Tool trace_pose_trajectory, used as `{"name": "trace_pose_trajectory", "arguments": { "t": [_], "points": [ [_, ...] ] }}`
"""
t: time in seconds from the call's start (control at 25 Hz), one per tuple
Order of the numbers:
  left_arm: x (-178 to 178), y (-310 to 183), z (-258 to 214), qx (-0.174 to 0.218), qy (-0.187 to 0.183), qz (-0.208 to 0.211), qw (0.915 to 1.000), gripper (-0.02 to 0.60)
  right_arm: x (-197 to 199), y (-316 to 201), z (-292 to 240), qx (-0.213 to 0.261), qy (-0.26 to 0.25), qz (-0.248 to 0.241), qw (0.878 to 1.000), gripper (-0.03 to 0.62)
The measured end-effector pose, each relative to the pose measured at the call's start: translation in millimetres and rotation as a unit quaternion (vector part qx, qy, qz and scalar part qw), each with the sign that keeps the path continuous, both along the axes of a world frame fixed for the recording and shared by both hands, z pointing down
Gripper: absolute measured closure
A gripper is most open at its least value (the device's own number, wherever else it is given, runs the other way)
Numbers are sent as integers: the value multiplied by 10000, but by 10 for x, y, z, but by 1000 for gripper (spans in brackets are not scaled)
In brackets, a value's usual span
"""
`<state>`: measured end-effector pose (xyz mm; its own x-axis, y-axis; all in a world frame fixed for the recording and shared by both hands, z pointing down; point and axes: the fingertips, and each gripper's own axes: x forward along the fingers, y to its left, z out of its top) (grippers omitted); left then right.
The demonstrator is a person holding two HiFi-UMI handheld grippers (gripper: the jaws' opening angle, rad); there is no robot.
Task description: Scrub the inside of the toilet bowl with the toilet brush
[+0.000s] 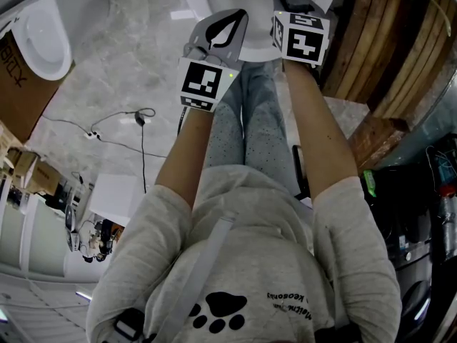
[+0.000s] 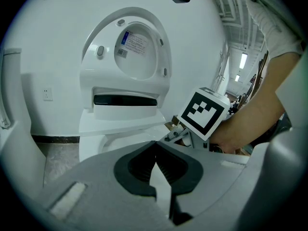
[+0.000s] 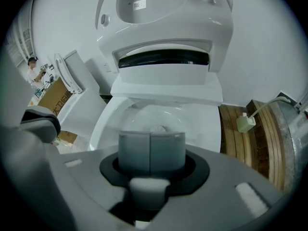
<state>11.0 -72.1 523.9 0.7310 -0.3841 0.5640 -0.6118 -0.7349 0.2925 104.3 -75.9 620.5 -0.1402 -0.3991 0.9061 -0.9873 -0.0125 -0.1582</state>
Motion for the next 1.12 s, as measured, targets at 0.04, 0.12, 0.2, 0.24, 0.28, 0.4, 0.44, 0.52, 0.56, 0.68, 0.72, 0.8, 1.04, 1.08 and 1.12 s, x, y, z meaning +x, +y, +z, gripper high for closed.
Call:
{"name": "trace_pose_trajectory", "arguments": {
  "t": [0.04, 0.12, 0.2, 0.24, 0.28, 0.4, 0.44, 0.52, 0.56, 0.68, 0.72, 0.8, 1.04, 1.08, 1.12],
  "points": [
    [6, 4, 1, -2, 3, 7, 10000, 592, 22, 6, -3, -3, 15, 34, 10000, 441],
    [17, 18, 3, -11, 4, 22, 10000, 592, 71, 26, -8, -14, 38, 119, 9999, 441],
    [26, 32, 4, -15, 3, 35, 10000, 592, 123, 48, -17, -24, 53, 213, 9998, 441],
    [29, 36, 2, -15, 4, 39, 10000, 592, 147, 59, -22, -27, 60, 260, 9996, 441],
    [32, 39, 0, -13, 7, 43, 10000, 592, 170, 69, -27, -31, 72, 303, 9995, 441],
    [48, 41, -5, -4, 24, 57, 10000, 592, 253, 103, -41, -54, 171, 413, 9990, 442],
    [54, 42, -8, -1, 29, 61, 10000, 592, 282, 113, -47, -62, 198, 461, 9987, 442],
    [58, 49, -13, 1, 30, 67, 10000, 592, 322, 132, -63, -69, 205, 565, 9982, 442],
    [58, 56, -14, 1, 28, 70, 10000, 592, 335, 142, -69, -68, 204, 601, 9980, 442],
    [66, 83, -21, 6, 31, 86, 10000, 592, 363, 198, -80, -68, 213, 671, 9975, 442],
    [67, 93, -22, 9, 33, 90, 10000, 592, 368, 228, -80, -77, 216, 699, 9973, 441],
    [61, 108, -29, 20, 37, 90, 10000, 592, 368, 301, -76, -108, 220, 745, 9969, 441],
    [35, 150, -85, 72, 67, 66, 9999, 592, 338, 533, -90, -200, 231, 807, 9963, 441],
    [28, 163, -93, 78, 71, 64, 9999, 592, 331, 569, -94, -209, 232, 817, 9962, 441],
    [22, 178, -98, 83, 74, 63, 9999, 592, 325, 603, -97, -218, 232, 825, 9961, 441]
  ]
}}
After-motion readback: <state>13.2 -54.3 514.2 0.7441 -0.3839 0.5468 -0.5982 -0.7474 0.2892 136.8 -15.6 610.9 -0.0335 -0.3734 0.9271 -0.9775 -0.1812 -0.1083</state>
